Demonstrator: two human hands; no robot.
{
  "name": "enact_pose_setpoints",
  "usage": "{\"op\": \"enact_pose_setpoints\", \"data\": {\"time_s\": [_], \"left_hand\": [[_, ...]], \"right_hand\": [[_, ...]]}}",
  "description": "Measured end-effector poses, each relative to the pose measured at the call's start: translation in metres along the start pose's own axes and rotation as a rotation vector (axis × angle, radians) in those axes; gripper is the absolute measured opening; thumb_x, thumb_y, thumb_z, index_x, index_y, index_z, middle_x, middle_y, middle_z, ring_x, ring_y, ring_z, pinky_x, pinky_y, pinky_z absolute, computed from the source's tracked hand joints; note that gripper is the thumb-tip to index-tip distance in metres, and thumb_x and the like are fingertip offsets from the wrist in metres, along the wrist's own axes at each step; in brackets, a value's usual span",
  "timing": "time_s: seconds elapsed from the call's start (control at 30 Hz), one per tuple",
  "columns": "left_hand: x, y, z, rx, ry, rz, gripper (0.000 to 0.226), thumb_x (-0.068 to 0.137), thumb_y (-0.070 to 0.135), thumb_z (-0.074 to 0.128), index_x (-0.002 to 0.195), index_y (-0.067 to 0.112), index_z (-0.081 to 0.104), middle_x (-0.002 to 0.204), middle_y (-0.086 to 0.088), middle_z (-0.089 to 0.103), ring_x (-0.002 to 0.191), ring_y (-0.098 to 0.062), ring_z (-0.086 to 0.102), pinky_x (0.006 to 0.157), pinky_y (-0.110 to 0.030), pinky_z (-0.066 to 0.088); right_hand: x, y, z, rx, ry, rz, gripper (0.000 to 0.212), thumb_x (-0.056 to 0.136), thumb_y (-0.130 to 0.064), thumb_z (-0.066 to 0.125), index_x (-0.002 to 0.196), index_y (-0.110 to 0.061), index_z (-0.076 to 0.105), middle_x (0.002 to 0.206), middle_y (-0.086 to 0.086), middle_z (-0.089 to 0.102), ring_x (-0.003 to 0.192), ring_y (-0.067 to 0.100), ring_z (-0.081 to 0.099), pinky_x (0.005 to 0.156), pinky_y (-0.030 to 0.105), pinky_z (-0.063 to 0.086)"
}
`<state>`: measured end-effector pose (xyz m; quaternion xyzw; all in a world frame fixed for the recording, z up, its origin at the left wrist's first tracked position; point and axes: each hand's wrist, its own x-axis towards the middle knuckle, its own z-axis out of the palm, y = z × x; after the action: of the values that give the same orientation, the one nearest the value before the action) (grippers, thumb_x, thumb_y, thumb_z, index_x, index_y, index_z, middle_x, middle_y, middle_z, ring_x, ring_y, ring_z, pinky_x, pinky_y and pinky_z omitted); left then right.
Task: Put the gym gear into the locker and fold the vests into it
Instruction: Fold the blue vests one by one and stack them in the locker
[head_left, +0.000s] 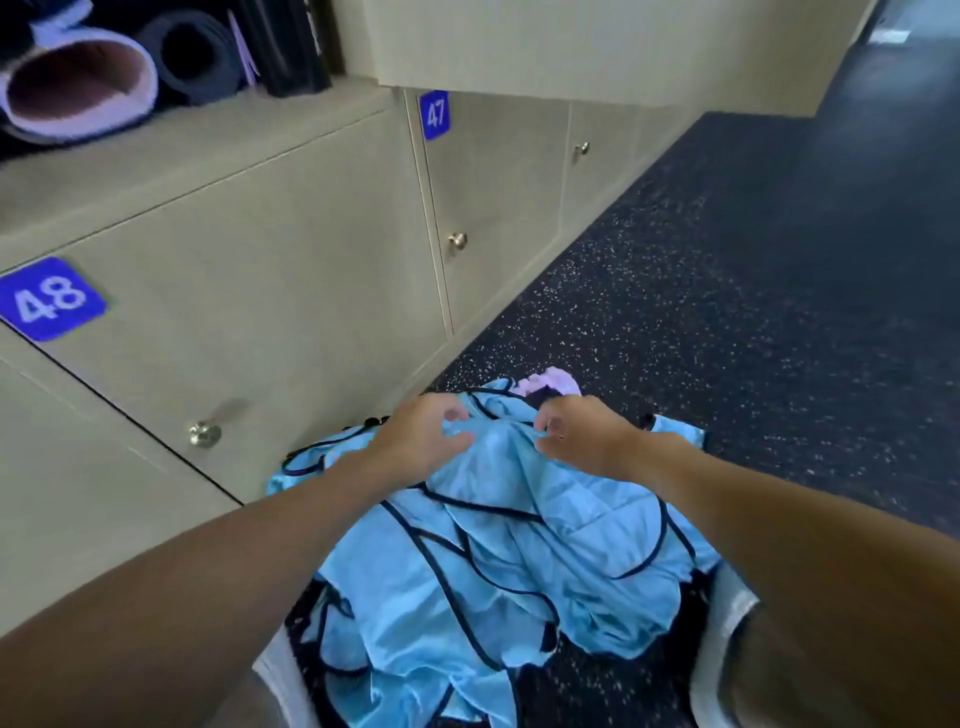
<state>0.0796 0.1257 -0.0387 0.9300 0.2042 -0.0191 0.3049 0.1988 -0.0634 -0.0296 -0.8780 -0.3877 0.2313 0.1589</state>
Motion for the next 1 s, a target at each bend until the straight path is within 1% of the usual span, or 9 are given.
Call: {"op": "enact_pose_setpoints", "data": {"time_s": [0.13, 0.3, 0.37, 0.47, 0.63, 0.7, 0.8, 0.87, 1.0], "left_hand": [[0.002, -0.015, 0.033, 0.003, -0.061, -0.04, 0.055, 0.09, 0.035, 0.07, 0.14, 0.021, 0.053, 0.144, 0.002, 0.052, 0.131, -0.019, 0.049, 0.109, -0.036, 0.039], [0.006, -0.011, 0.051, 0.133, -0.092, -0.082, 0.059, 0.092, 0.04, 0.066, 0.145, 0.025, 0.045, 0.138, 0.001, 0.058, 0.128, -0.022, 0.052, 0.113, -0.045, 0.032], [0.002, -0.013, 0.057, 0.172, -0.092, -0.004, 0.017, 0.093, 0.037, 0.065, 0.109, 0.03, 0.065, 0.103, 0.005, 0.067, 0.099, -0.02, 0.06, 0.103, -0.04, 0.035], [-0.008, -0.018, 0.058, -0.011, -0.194, 0.102, 0.021, 0.089, 0.027, 0.073, 0.073, 0.022, 0.06, 0.064, 0.004, 0.043, 0.061, -0.015, 0.038, 0.069, -0.031, 0.035], [-0.017, -0.01, 0.044, 0.024, -0.483, 0.181, 0.047, 0.084, 0.043, 0.074, 0.068, 0.002, 0.058, 0.06, -0.013, 0.041, 0.053, -0.017, 0.035, 0.052, -0.029, 0.027], [-0.016, -0.006, 0.041, -0.006, -0.422, 0.116, 0.06, 0.087, 0.056, 0.065, 0.058, 0.006, 0.047, 0.058, -0.008, 0.032, 0.053, -0.018, 0.029, 0.054, -0.032, 0.022], [-0.012, -0.013, 0.036, 0.021, -0.256, 0.058, 0.049, 0.092, 0.055, 0.056, 0.064, 0.015, 0.055, 0.058, 0.002, 0.046, 0.053, -0.015, 0.041, 0.056, -0.03, 0.036], [-0.009, -0.027, 0.032, 0.126, -0.137, 0.047, 0.024, 0.095, 0.036, 0.056, 0.082, 0.021, 0.069, 0.076, 0.008, 0.063, 0.069, -0.013, 0.06, 0.068, -0.034, 0.052], [-0.003, -0.06, 0.013, 0.299, 0.143, -0.02, 0.02, 0.095, 0.027, 0.058, 0.107, 0.018, 0.071, 0.112, -0.003, 0.064, 0.102, -0.025, 0.059, 0.092, -0.042, 0.047]], "right_hand": [[-0.001, 0.021, 0.036, 0.061, -0.024, 0.101, 0.036, 0.09, -0.027, 0.061, 0.125, -0.017, 0.056, 0.118, 0.003, 0.058, 0.108, 0.023, 0.055, 0.088, 0.031, 0.044], [-0.003, 0.029, 0.062, 0.127, -0.049, 0.138, 0.046, 0.083, -0.029, 0.064, 0.126, -0.024, 0.049, 0.108, 0.002, 0.058, 0.099, 0.025, 0.056, 0.08, 0.032, 0.044], [-0.005, 0.033, 0.069, 0.043, -0.065, 0.127, 0.015, 0.086, -0.028, 0.062, 0.098, -0.021, 0.057, 0.089, 0.002, 0.06, 0.089, 0.027, 0.057, 0.066, 0.029, 0.04], [-0.01, 0.035, 0.074, -0.01, -0.021, 0.108, 0.035, 0.089, -0.028, 0.058, 0.061, -0.019, 0.038, 0.065, -0.001, 0.045, 0.074, 0.026, 0.051, 0.053, 0.028, 0.027], [-0.014, 0.033, 0.07, 0.076, 0.154, 0.093, 0.033, 0.091, -0.049, 0.057, 0.111, -0.024, 0.049, 0.115, -0.001, 0.049, 0.113, 0.021, 0.042, 0.098, 0.038, 0.035], [-0.013, 0.032, 0.07, 0.099, 0.117, 0.115, 0.044, 0.095, -0.052, 0.049, 0.131, -0.027, 0.046, 0.125, -0.002, 0.053, 0.128, 0.02, 0.037, 0.108, 0.042, 0.027], [-0.01, 0.028, 0.072, 0.001, 0.035, 0.116, 0.036, 0.099, -0.056, 0.035, 0.091, -0.032, 0.061, 0.095, -0.005, 0.061, 0.12, 0.017, 0.042, 0.104, 0.042, 0.024], [-0.005, 0.022, 0.071, -0.03, 0.088, 0.1, 0.046, 0.1, -0.055, 0.034, 0.075, -0.026, 0.059, 0.092, -0.004, 0.056, 0.11, 0.018, 0.045, 0.1, 0.041, 0.026], [0.015, -0.001, 0.068, 0.029, 0.178, -0.008, 0.029, 0.098, -0.047, 0.045, 0.093, -0.023, 0.061, 0.1, -0.004, 0.055, 0.105, 0.018, 0.049, 0.097, 0.038, 0.03]]}}
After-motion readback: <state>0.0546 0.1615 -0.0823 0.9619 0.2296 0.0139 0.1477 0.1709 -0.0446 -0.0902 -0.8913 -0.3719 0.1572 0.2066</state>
